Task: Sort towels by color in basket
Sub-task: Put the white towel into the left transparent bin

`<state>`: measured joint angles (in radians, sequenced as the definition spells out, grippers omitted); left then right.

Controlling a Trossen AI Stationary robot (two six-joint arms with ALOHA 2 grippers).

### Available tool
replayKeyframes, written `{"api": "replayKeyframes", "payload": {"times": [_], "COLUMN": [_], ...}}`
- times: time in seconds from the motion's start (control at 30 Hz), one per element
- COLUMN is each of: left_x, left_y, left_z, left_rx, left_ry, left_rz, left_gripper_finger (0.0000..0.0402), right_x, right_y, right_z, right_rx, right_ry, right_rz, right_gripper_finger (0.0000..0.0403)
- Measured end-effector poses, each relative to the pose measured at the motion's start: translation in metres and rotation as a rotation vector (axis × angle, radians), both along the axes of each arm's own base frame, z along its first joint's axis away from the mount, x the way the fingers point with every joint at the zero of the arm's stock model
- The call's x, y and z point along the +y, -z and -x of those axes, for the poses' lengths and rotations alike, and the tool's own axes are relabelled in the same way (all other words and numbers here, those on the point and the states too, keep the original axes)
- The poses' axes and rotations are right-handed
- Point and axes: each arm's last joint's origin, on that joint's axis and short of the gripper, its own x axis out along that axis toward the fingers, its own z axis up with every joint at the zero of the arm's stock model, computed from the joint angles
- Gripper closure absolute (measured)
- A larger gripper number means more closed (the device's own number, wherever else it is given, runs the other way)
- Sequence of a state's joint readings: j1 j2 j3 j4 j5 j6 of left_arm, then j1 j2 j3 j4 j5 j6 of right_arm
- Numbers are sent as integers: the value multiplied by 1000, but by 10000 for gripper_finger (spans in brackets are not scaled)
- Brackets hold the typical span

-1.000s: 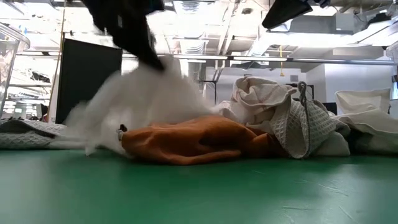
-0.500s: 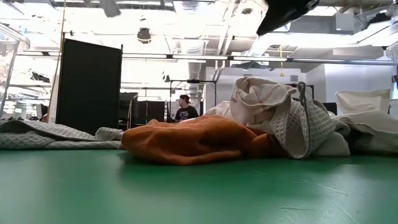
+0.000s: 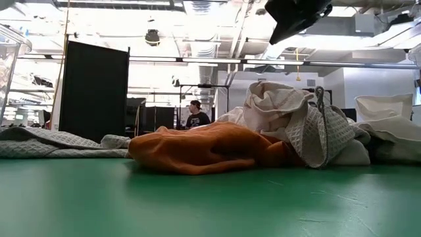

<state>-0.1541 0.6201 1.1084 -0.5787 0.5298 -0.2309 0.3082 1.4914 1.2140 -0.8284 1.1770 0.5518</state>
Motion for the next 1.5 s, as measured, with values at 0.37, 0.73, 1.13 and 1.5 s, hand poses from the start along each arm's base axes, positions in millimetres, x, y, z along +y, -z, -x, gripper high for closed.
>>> {"api": "replayKeyframes", "payload": {"times": [0.37, 0.73, 1.13, 1.5], "left_x": [-24, -39, -105, -148], "left_y": [45, 80, 127, 175], "left_z": [-31, -17, -65, -88], "left_rx": [595, 1151, 1404, 1501], "left_ry": [99, -82, 98, 76], "left_rz": [-36, -192, -425, -587], "left_gripper_finger": [401, 401, 401, 401], "right_x": [18, 22, 14, 1], "right_y": [0, 3, 3, 3], "right_z": [5, 12, 9, 6], "right_rx": [-20, -64, -80, -61], "right_ry": [-57, -28, 11, 47], "right_rz": [-19, -61, -74, -61], "right_gripper_finger": [330, 330, 330, 330]}}
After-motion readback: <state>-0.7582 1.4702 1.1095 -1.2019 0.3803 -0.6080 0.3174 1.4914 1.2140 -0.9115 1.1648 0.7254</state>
